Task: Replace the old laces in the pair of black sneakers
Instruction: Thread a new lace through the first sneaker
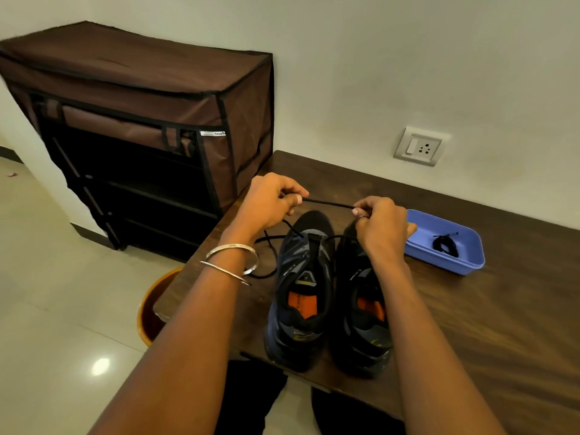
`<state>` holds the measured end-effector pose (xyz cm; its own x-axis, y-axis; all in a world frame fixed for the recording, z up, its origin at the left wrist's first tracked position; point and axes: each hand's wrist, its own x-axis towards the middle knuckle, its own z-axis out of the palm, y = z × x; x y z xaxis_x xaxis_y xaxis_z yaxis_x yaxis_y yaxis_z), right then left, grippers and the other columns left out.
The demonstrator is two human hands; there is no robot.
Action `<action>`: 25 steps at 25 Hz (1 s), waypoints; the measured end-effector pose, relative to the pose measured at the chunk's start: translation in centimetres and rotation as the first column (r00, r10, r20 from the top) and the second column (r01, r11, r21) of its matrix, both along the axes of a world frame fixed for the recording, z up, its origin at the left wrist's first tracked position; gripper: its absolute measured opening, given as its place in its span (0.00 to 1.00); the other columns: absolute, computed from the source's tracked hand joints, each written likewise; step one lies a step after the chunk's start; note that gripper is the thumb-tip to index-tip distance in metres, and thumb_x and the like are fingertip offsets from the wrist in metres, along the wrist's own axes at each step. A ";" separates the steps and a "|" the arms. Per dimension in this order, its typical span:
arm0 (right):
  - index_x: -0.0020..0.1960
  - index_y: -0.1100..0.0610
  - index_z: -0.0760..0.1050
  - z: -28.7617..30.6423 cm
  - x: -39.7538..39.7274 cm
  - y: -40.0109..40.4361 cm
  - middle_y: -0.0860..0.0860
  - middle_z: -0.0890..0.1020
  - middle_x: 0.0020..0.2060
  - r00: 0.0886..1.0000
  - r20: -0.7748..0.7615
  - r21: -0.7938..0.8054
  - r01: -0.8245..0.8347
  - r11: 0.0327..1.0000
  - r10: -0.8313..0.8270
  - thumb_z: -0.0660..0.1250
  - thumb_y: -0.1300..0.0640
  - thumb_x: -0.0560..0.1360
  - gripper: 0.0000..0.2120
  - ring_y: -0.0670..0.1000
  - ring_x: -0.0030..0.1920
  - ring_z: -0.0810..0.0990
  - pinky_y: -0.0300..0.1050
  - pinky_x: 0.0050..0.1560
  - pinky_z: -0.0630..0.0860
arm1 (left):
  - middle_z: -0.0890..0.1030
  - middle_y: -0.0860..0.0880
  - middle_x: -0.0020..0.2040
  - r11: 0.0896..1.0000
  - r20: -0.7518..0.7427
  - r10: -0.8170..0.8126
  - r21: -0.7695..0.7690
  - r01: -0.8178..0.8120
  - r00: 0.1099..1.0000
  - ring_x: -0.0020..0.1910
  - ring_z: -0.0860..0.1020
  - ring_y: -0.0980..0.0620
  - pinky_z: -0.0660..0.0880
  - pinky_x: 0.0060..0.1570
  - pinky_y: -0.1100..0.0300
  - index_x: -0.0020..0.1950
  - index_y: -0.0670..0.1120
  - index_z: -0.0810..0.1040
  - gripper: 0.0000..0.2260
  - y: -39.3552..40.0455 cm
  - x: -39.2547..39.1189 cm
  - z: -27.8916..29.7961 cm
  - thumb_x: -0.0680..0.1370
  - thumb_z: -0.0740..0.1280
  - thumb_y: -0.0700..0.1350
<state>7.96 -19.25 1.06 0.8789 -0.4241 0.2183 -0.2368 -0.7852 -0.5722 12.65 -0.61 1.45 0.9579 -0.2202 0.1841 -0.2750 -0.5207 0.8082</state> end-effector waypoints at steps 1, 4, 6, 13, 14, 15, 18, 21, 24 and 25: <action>0.53 0.51 0.82 -0.1 0.0 0.0 0.51 0.84 0.47 1.000 -0.028 -0.017 0.000 1.000 0.000 0.66 0.60 0.79 0.08 0.56 0.54 0.78 0.56 0.62 0.61 | 0.84 0.45 0.42 1.000 -0.013 0.009 -0.013 -0.009 1.000 0.41 0.83 0.50 0.81 0.43 0.63 0.53 0.46 0.83 0.07 0.0 0.1 -0.1 0.78 0.68 0.38; 0.66 0.50 0.76 -0.1 0.3 0.2 0.51 0.81 0.58 0.995 -0.078 -0.079 -0.064 0.995 0.058 0.68 0.60 0.78 0.18 0.56 0.64 0.73 0.57 0.64 0.61 | 0.83 0.46 0.41 0.998 -0.057 0.035 -0.044 -0.038 0.998 0.39 0.83 0.50 0.82 0.41 0.62 0.52 0.45 0.82 0.07 -0.5 0.2 -0.3 0.77 0.68 0.36; 0.71 0.48 0.72 -0.1 0.5 0.6 0.49 0.78 0.65 0.975 -0.053 -0.093 -0.218 0.971 0.214 0.72 0.58 0.75 0.25 0.54 0.69 0.69 0.57 0.68 0.61 | 0.82 0.44 0.40 0.992 -0.092 0.067 -0.099 -0.076 0.994 0.36 0.83 0.49 0.82 0.38 0.60 0.51 0.43 0.81 0.06 -0.9 0.1 -0.4 0.76 0.70 0.35; 0.48 0.44 0.84 -1.7 1.3 2.4 0.41 0.84 0.40 0.919 0.130 0.101 -0.387 0.917 0.373 0.74 0.57 0.73 0.09 0.51 0.49 0.82 0.62 0.58 0.74 | 0.83 0.43 0.36 0.980 -0.169 0.052 -0.183 -0.083 0.984 0.31 0.81 0.51 0.82 0.36 0.56 0.43 0.43 0.80 0.04 -1.9 -0.5 -0.2 0.73 0.73 0.39; 0.44 0.44 0.84 -1.8 1.3 2.3 0.40 0.83 0.37 0.924 0.121 0.134 -0.378 0.916 0.363 0.74 0.57 0.73 0.07 0.51 0.48 0.82 0.63 0.57 0.75 | 0.83 0.44 0.36 0.975 -0.195 0.055 -0.199 -0.095 0.979 0.30 0.80 0.51 0.81 0.35 0.57 0.44 0.42 0.80 0.04 -1.9 -0.5 -0.3 0.74 0.73 0.41; 0.40 0.44 0.82 -1.7 1.2 2.1 0.40 0.83 0.35 0.930 0.092 0.142 -0.365 0.920 0.355 0.73 0.57 0.72 0.07 0.51 0.47 0.82 0.62 0.57 0.75 | 0.83 0.44 0.36 0.973 -0.230 0.058 -0.205 -0.107 0.971 0.30 0.80 0.51 0.80 0.34 0.59 0.45 0.40 0.80 0.06 -2.0 -0.6 -0.4 0.74 0.73 0.42; 0.34 0.49 0.77 -1.5 0.8 1.8 0.45 0.82 0.34 0.942 -0.014 0.171 -0.328 0.929 0.335 0.69 0.62 0.71 0.11 0.49 0.42 0.80 0.57 0.55 0.77 | 0.84 0.44 0.40 0.995 -0.383 0.098 0.025 -0.096 0.918 0.34 0.81 0.50 0.82 0.37 0.56 0.46 0.40 0.81 0.11 -1.9 -0.3 -1.9 0.72 0.75 0.46; 0.36 0.53 0.78 -1.5 0.7 1.3 0.51 0.82 0.37 0.912 -0.157 0.155 -0.355 0.922 0.378 0.69 0.65 0.72 0.10 0.50 0.43 0.81 0.47 0.49 0.79 | 0.80 0.43 0.52 0.948 -0.478 0.174 0.319 -0.014 0.861 0.48 0.81 0.44 0.82 0.46 0.48 0.54 0.44 0.79 0.22 -2.6 -1.0 -3.4 0.65 0.79 0.53; 0.41 0.57 0.82 -2.0 1.1 1.3 0.53 0.83 0.42 0.867 -0.305 0.115 -0.378 0.919 0.395 0.70 0.65 0.73 0.05 0.52 0.45 0.81 0.44 0.46 0.77 | 0.78 0.42 0.57 0.938 -0.478 0.175 0.346 0.002 0.861 0.53 0.79 0.43 0.81 0.49 0.48 0.61 0.44 0.77 0.29 -3.1 -1.8 -3.5 0.65 0.80 0.53; 0.42 0.58 0.82 -2.2 1.2 1.5 0.54 0.82 0.43 0.863 -0.326 0.109 -0.371 0.922 0.386 0.70 0.64 0.73 0.04 0.52 0.46 0.81 0.45 0.46 0.78 | 0.78 0.43 0.57 0.946 -0.487 0.178 0.325 -0.012 0.855 0.53 0.79 0.45 0.81 0.50 0.49 0.62 0.45 0.77 0.29 -3.0 -1.9 -3.4 0.65 0.80 0.52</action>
